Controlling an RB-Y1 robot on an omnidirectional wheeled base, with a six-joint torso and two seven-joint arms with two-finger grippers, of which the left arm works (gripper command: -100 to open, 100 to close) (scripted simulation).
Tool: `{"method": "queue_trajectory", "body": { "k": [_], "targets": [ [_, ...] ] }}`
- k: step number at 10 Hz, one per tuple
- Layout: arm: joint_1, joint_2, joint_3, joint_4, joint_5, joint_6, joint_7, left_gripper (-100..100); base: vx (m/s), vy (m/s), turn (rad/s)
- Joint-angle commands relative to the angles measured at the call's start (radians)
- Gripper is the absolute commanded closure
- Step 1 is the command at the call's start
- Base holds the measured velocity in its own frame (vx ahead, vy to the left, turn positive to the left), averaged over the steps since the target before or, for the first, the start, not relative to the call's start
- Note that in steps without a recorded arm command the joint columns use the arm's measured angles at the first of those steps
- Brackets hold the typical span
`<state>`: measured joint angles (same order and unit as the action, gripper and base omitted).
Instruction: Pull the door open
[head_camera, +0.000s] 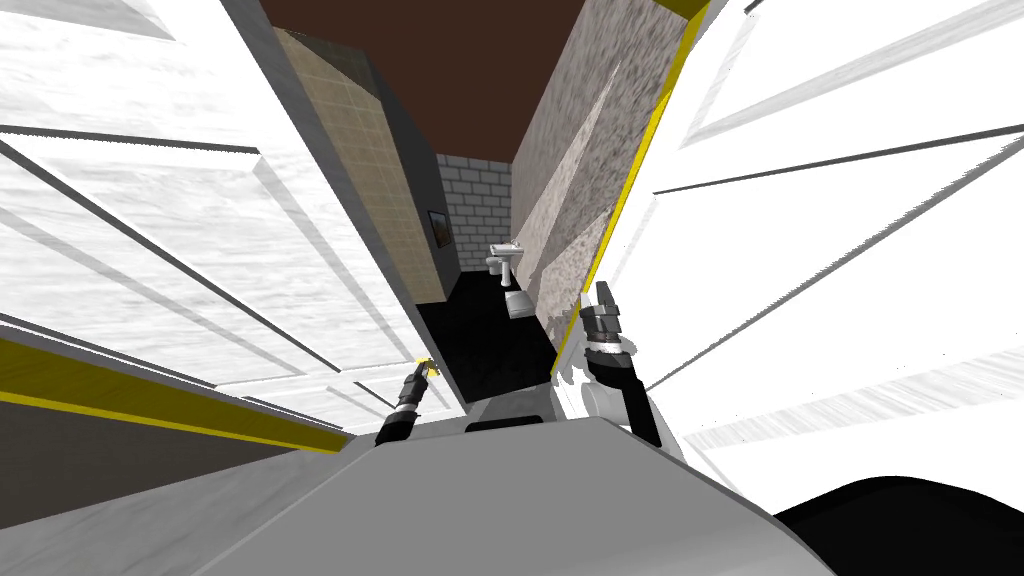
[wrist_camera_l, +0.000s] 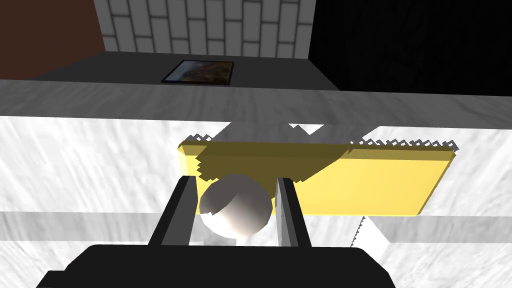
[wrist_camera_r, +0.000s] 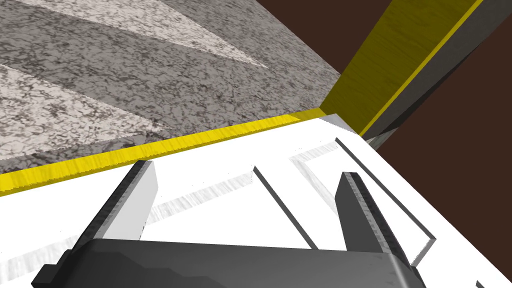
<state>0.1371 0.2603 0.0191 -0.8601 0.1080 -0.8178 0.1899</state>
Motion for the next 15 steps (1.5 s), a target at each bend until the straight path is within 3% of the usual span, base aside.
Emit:
{"method": "queue_trajectory", "body": {
  "k": [1,2,3,10,11,12,13,15],
  "targets": [
    [0.000,0.001,0.001,-0.001,0.001,-0.002,0.000,100,0.000,0.000,0.000],
    [0.014,0.021,-0.014,0.005,-0.005,-0.024,0.023,100,-0.116,0.051,-0.191],
    [0.018,0.027,-0.017,0.006,-0.006,-0.030,0.029,100,-0.174,0.078,-0.185],
    [0.078,0.117,-0.076,0.024,-0.025,-0.133,0.126,100,-0.209,0.067,-0.185],
    [0.073,0.105,-0.075,0.022,-0.025,-0.120,0.116,100,-0.090,0.033,-0.050],
    [0.095,0.119,-0.088,0.028,-0.030,-0.153,0.131,100,-0.149,0.047,-0.136],
    [0.095,0.119,-0.088,0.028,-0.030,-0.153,0.131,100,-0.153,0.055,-0.118],
    [0.120,0.140,-0.099,0.034,-0.034,-0.194,0.148,100,-0.148,0.035,-0.111]
  ]
}}
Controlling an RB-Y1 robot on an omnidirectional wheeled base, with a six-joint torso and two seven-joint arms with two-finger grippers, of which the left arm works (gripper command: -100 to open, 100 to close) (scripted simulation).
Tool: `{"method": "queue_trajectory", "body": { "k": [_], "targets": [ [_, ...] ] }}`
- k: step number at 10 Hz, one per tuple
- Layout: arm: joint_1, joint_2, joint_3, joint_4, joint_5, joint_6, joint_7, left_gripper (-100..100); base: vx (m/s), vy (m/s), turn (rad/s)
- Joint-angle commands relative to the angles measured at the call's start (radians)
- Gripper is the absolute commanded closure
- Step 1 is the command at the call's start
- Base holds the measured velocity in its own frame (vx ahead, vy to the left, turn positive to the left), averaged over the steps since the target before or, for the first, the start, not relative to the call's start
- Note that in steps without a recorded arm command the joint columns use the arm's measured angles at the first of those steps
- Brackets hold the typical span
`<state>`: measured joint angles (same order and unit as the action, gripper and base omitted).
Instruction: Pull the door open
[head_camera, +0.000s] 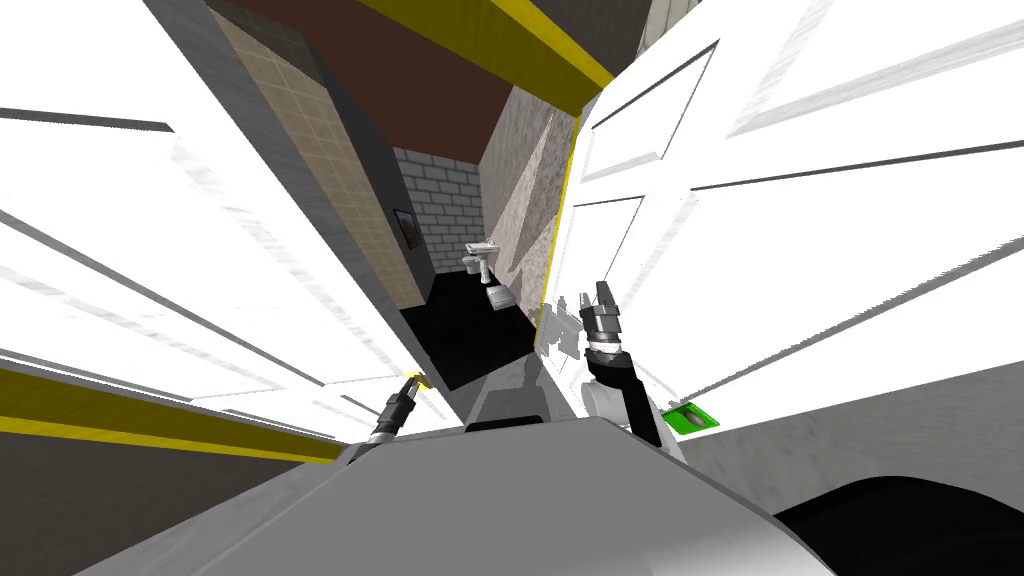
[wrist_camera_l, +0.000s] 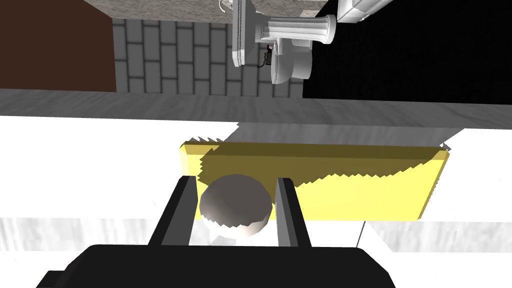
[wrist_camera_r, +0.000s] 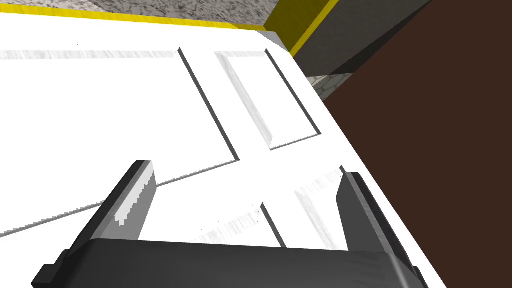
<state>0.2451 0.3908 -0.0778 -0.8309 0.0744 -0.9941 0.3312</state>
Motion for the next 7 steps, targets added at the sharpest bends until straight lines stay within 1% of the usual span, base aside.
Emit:
{"method": "queue_trajectory", "body": {
  "k": [1,3,5,6,7],
  "targets": [
    [0.019,0.015,-0.005,0.006,-0.001,-0.029,0.012,100,-0.143,0.045,-0.114],
    [0.045,0.036,-0.016,0.012,-0.005,-0.071,0.029,100,-0.178,0.058,-0.151],
    [0.063,0.051,-0.025,0.017,-0.008,-0.101,0.042,100,-0.176,0.037,-0.102],
    [0.056,0.045,-0.027,0.011,-0.010,-0.086,0.039,100,-0.079,0.007,-0.013],
    [0.030,0.038,-0.027,0.042,-0.012,-0.085,0.037,100,-0.116,0.018,-0.078]
  ]
}}
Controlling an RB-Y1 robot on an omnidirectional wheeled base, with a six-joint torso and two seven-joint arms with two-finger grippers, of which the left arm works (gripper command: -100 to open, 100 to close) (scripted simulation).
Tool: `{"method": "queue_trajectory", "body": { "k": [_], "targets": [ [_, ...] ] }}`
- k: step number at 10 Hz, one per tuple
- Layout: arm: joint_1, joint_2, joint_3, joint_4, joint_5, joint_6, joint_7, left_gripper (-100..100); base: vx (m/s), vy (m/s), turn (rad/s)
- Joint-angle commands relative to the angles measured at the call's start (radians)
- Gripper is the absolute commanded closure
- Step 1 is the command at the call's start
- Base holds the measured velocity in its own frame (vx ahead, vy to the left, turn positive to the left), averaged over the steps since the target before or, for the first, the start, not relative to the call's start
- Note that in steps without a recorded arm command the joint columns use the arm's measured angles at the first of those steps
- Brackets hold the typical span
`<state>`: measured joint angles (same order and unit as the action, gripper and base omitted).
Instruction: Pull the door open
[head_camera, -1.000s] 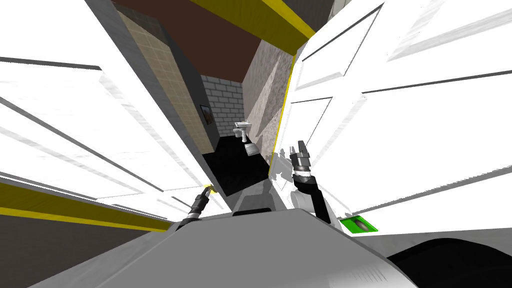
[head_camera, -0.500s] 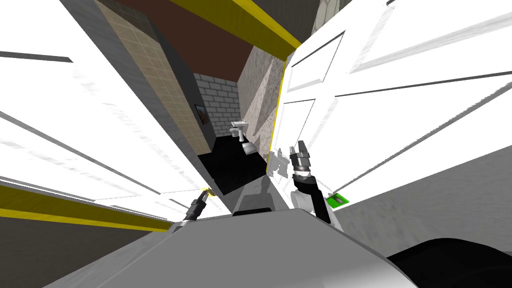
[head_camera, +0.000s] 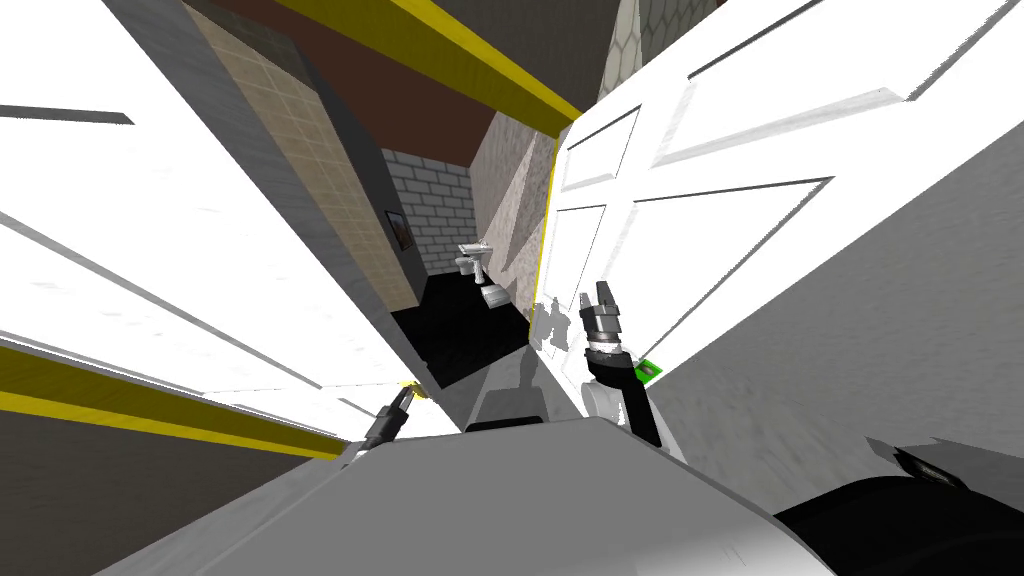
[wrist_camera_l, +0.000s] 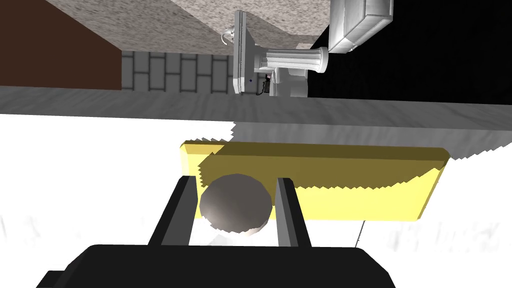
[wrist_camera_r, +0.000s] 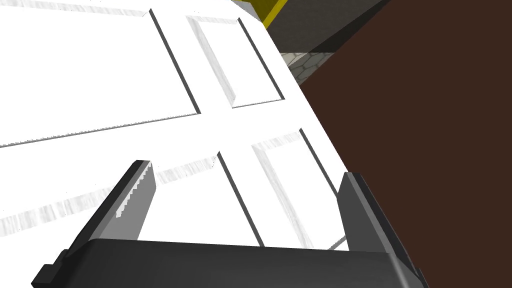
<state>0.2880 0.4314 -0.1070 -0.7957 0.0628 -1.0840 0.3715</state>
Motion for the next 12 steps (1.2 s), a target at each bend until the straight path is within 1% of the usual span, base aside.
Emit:
{"method": "queue_trajectory", "body": {
  "k": [1,3,6,7,11,12],
  "targets": [
    [-0.030,-0.006,0.003,0.023,0.000,0.006,-0.005,100,-0.169,0.043,-0.133],
    [-0.070,-0.014,0.007,0.060,-0.001,0.009,-0.009,100,-0.167,0.051,-0.094],
    [-0.145,-0.030,0.013,0.131,-0.002,0.016,-0.018,100,-0.192,0.057,-0.113],
    [-0.159,-0.032,0.014,0.144,-0.002,0.017,-0.019,100,-0.173,0.033,-0.082],
    [-0.276,-0.056,0.024,0.254,-0.004,0.028,-0.032,100,-0.179,0.061,-0.127],
    [-0.291,-0.059,0.026,0.268,-0.005,0.029,-0.034,100,-0.177,0.050,-0.090]
  ]
}}
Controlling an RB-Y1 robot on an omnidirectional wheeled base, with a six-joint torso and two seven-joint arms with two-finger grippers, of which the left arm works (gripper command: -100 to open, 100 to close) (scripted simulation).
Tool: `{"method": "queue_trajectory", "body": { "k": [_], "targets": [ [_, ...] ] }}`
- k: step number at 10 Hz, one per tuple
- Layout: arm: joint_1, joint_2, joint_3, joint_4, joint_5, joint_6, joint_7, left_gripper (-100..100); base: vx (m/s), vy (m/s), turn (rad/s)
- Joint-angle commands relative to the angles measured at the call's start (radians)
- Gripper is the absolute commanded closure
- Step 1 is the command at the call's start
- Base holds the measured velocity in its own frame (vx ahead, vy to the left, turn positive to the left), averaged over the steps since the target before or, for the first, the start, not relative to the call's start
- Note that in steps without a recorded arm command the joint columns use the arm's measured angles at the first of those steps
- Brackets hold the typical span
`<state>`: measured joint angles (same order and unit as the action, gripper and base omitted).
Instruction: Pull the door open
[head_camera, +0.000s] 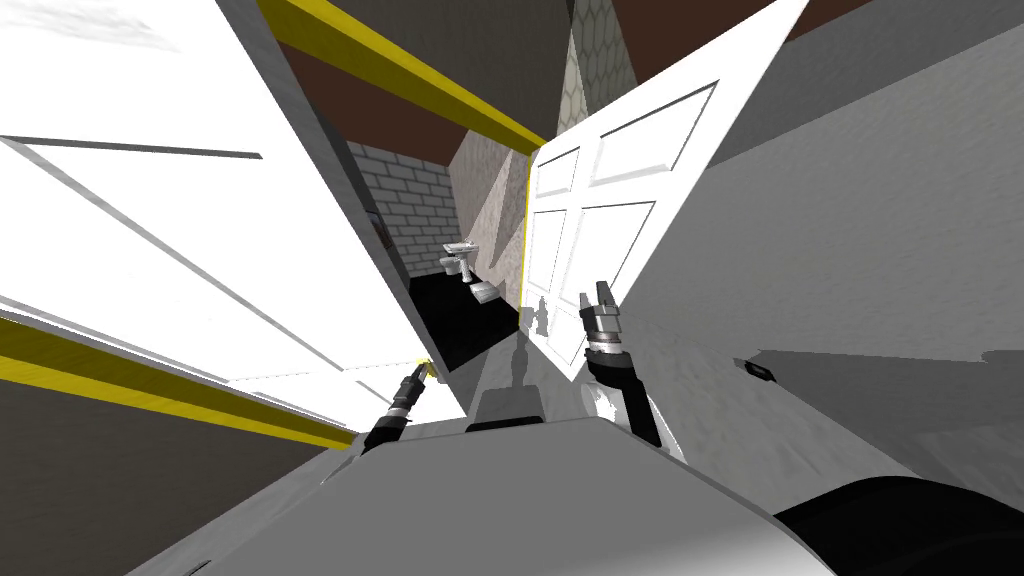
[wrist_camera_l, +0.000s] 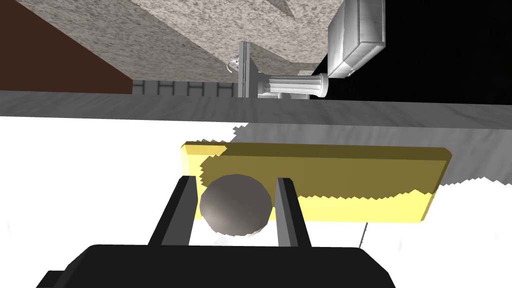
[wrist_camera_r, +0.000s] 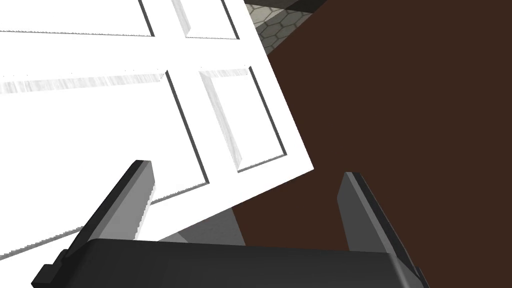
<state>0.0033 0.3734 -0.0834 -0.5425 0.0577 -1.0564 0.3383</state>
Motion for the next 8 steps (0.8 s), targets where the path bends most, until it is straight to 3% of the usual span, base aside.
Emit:
{"method": "queue_trajectory", "body": {
  "k": [1,4,5,8],
  "targets": [
    [-0.021,-0.004,0.003,0.029,0.000,0.003,-0.003,100,-0.129,0.041,-0.060],
    [-0.064,-0.013,0.007,0.070,0.000,0.006,-0.007,100,-0.102,0.043,-0.061],
    [-0.092,-0.019,0.009,0.096,-0.001,0.009,-0.010,100,-0.131,0.048,-0.091],
    [-0.118,-0.024,0.012,0.121,-0.001,0.011,-0.013,100,-0.088,0.026,-0.045]
  ]
}}
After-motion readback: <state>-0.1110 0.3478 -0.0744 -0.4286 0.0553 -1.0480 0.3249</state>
